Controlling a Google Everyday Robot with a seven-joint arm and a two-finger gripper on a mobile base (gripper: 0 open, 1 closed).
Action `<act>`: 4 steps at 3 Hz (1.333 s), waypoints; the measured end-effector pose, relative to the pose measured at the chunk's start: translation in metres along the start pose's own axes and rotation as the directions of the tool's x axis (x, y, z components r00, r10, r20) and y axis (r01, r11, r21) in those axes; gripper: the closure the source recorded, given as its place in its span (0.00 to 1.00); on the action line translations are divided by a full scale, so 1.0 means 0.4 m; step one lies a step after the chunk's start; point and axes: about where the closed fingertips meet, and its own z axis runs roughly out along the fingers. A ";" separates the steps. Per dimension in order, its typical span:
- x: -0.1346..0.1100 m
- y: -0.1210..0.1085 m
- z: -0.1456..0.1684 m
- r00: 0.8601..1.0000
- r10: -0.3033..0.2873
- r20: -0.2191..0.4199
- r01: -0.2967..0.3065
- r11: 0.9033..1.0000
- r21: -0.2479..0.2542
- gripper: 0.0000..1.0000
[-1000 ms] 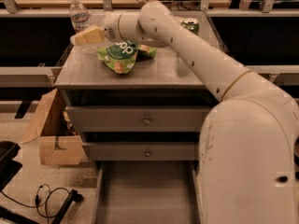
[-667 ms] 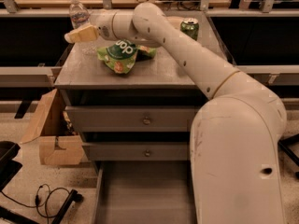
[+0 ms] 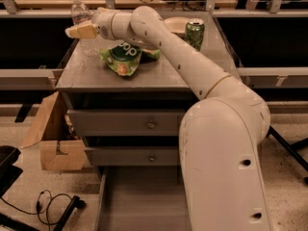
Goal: Place water bottle into bottom drawer
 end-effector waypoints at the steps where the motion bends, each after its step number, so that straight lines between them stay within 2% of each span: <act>1: -0.001 -0.003 0.002 1.000 0.000 0.002 0.000 1.000 0.002 0.39; 3: -0.001 -0.003 0.002 1.000 0.000 0.002 0.000 1.000 0.002 0.85; 4: -0.001 -0.003 0.002 1.000 0.000 0.002 0.000 1.000 0.002 1.00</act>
Offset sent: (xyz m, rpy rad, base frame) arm 0.0013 0.0000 0.0005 0.0024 -0.0012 -0.0022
